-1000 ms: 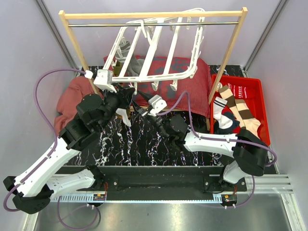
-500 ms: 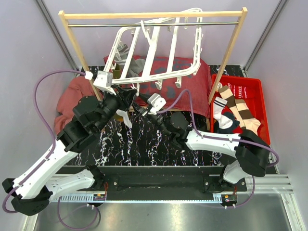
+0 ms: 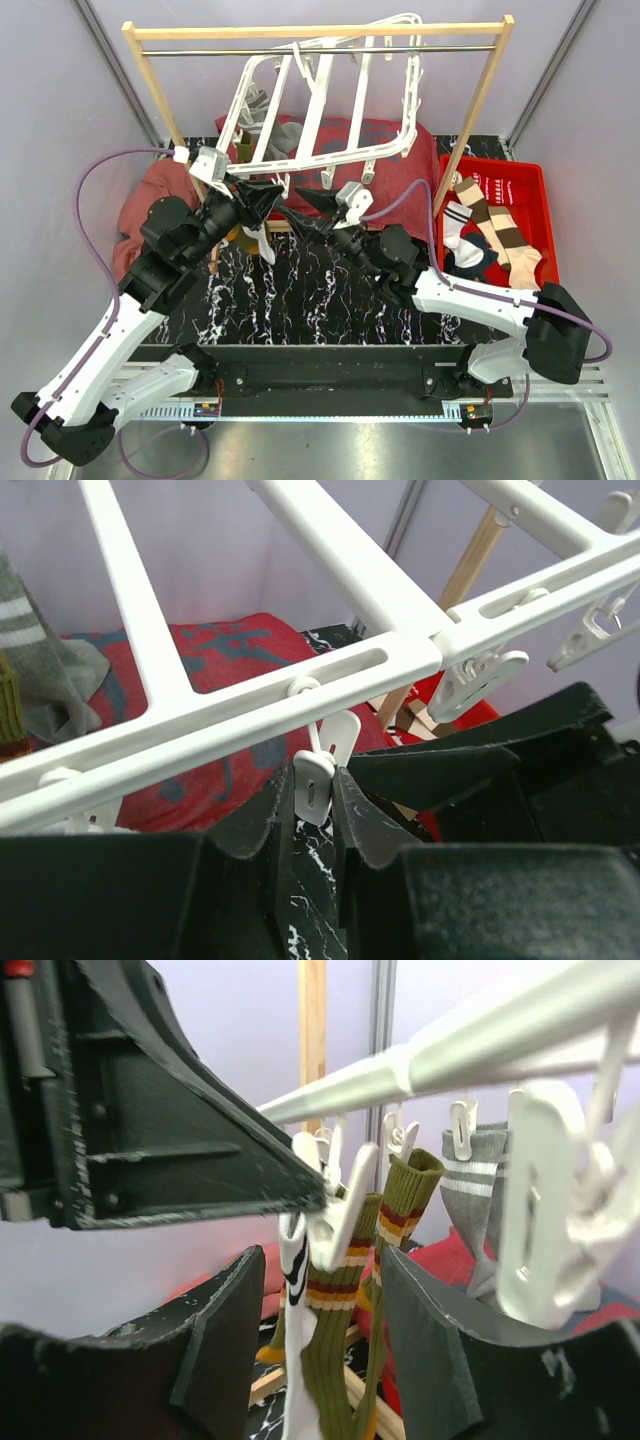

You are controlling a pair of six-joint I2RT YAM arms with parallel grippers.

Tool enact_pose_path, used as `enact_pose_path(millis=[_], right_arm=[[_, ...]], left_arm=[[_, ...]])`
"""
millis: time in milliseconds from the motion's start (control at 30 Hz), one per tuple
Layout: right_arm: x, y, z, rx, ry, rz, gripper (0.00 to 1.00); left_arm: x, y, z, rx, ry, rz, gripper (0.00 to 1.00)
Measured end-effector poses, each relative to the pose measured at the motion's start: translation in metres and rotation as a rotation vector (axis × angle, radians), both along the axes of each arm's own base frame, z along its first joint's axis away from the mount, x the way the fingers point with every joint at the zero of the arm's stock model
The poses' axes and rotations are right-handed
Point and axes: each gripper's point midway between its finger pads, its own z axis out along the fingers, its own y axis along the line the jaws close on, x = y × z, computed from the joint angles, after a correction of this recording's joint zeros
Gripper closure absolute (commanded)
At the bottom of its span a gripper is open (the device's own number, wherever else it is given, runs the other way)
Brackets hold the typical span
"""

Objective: Clip the socks to the hanger
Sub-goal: Open the clamp at the hanger.

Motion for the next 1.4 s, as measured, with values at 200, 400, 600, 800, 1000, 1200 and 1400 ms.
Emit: enact_pose_path(millis=[200,400,600,800,1000,1200,1400], right_arm=[[0.008,-0.006,-0.010,0.025,0.068,0.036,0.41],[0.012,-0.008,-0.009,0.059,0.111,0.100,0.42],[0.000,-0.003,-0.007,0.064,0.130,0.198,0.44],[-0.010,-0.006,0.001,0.080,0.132,0.266,0.47],[-0.011,-0.010,0.004,0.092,0.146,0.301,0.51],[-0.009,-0.013,0.007,0.112,0.161,0.330,0.53],[-0.010,-0.015,0.013,0.128,0.167,0.374,0.53]], left_arm=[[-0.009,-0.009,0.009,-0.032,-0.020,-0.094,1.00],[-0.017,-0.016,0.017,-0.058,-0.036,-0.153,1.00],[-0.017,-0.018,0.015,-0.074,-0.032,-0.171,1.00],[-0.015,-0.020,0.014,-0.084,-0.024,-0.181,1.00],[-0.016,-0.023,0.014,-0.105,-0.020,-0.201,1.00],[-0.020,-0.026,0.017,-0.136,-0.015,-0.229,1.00],[-0.022,-0.029,0.019,-0.159,-0.014,-0.253,1.00]])
